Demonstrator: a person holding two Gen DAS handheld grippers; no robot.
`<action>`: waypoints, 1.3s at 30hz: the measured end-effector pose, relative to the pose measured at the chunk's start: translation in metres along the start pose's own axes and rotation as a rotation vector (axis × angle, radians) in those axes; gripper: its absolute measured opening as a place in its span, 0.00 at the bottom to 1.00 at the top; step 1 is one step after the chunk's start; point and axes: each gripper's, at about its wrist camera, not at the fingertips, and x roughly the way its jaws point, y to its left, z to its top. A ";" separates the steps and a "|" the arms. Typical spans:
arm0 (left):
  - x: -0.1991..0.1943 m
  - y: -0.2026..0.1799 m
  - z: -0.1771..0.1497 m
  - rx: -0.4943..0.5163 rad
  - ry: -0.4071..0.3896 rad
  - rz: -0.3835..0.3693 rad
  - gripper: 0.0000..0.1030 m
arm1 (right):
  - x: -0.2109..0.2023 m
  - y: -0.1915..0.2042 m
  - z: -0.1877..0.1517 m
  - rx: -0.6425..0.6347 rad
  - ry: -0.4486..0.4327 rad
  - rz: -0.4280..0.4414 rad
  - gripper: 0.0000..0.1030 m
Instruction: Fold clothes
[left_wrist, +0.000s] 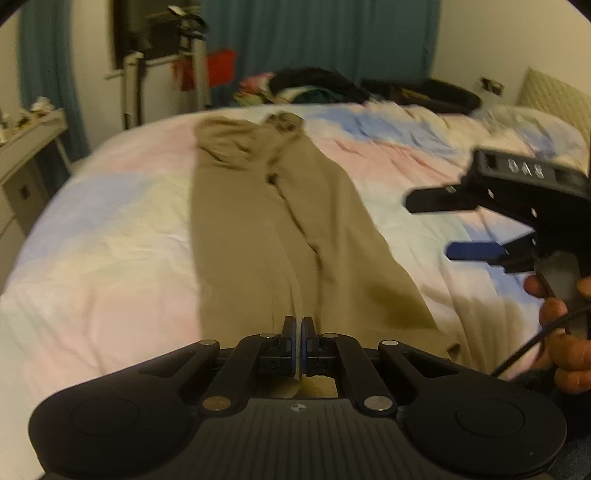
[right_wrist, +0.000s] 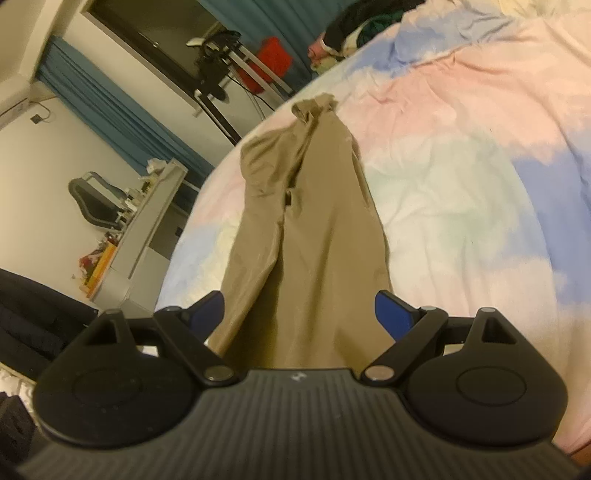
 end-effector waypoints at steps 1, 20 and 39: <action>0.012 0.001 -0.002 -0.009 0.035 -0.019 0.03 | 0.001 0.000 -0.001 -0.005 0.002 -0.014 0.87; 0.051 0.122 -0.023 -0.620 0.114 -0.074 0.78 | 0.035 -0.057 -0.018 0.283 0.195 -0.080 0.86; 0.057 0.122 -0.034 -0.626 0.265 -0.143 0.07 | 0.036 0.004 -0.049 -0.005 0.443 -0.152 0.20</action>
